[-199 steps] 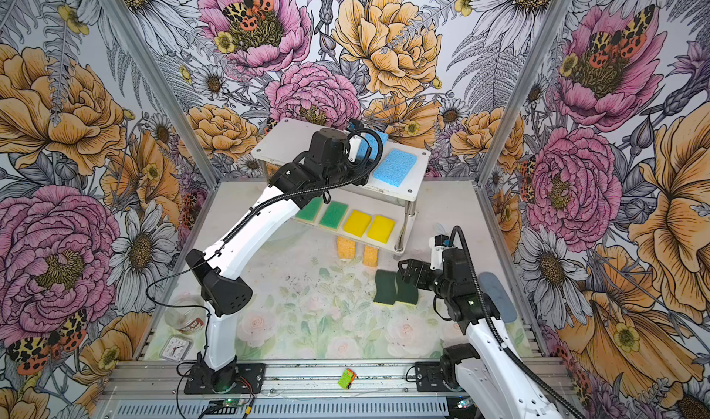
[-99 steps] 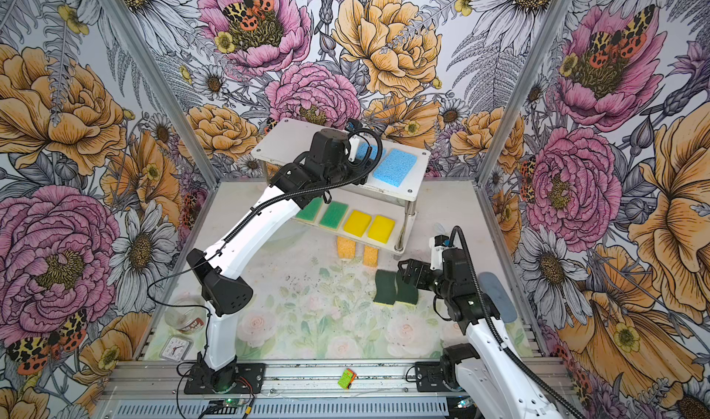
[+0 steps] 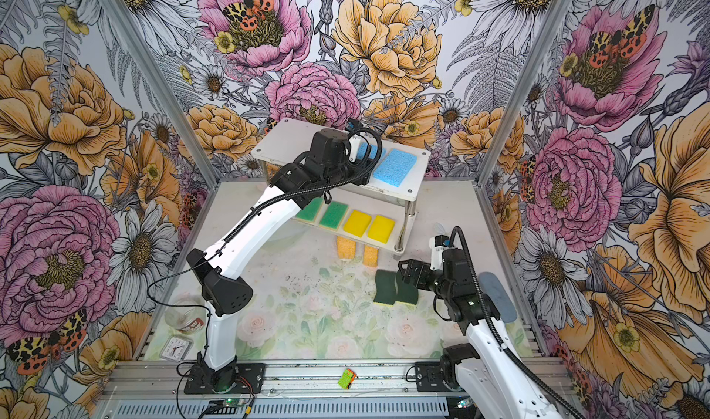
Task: Place and organize the cleaning sponges onto the shelf
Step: 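Lower the blue sponge onto the top shelf and open the left gripper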
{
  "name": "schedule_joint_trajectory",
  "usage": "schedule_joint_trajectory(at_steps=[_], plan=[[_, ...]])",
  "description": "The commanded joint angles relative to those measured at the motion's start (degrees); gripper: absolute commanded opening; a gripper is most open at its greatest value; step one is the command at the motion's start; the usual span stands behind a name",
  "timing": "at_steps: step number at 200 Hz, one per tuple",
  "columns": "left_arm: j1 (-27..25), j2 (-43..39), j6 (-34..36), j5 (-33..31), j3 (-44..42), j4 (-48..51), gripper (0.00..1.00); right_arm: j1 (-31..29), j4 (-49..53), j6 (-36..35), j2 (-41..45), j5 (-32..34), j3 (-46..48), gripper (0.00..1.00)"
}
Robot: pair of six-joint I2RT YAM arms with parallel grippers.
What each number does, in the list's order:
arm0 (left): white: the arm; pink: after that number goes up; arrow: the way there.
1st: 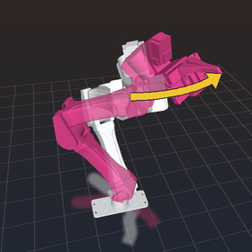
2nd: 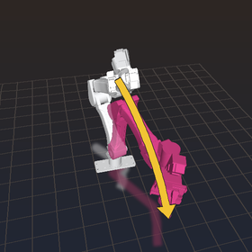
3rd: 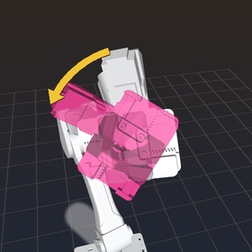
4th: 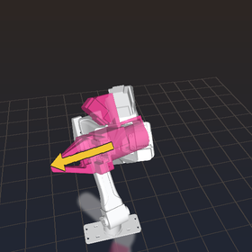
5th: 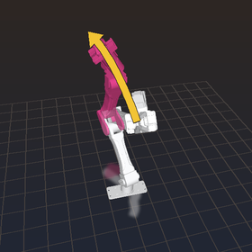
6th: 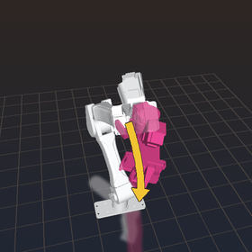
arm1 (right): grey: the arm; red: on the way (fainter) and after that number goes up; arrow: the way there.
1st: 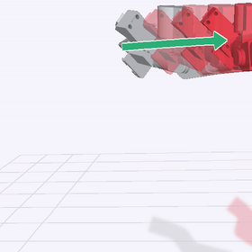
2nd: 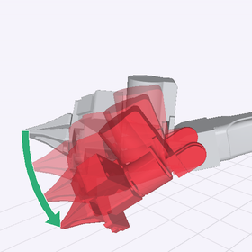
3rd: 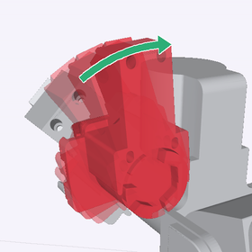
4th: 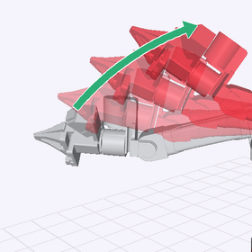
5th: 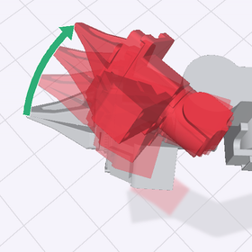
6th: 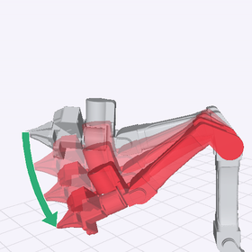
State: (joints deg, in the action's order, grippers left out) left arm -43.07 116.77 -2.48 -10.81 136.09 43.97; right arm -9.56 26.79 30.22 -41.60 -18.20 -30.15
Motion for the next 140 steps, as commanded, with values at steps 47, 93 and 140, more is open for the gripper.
schedule_joint_trajectory(at_steps=[47, 93, 140], plan=[[-0.45, 0.08, -2.54, 4.15, 1.01, -0.25, 0.77, -0.28, -0.44, 0.21, 0.82, 0.71, 0.62, 1.0], [-0.51, -0.02, -2.97, 4.83, 0.94, -0.34, 0.77, -0.31, -0.42, 0.22, 0.82, 0.65, 0.62, 1.0], [-0.38, -0.15, -3.61, 5.19, 0.8, -0.44, 0.77, -0.33, -0.39, 0.26, 1.0, 0.57, 0.73, 1.0]])
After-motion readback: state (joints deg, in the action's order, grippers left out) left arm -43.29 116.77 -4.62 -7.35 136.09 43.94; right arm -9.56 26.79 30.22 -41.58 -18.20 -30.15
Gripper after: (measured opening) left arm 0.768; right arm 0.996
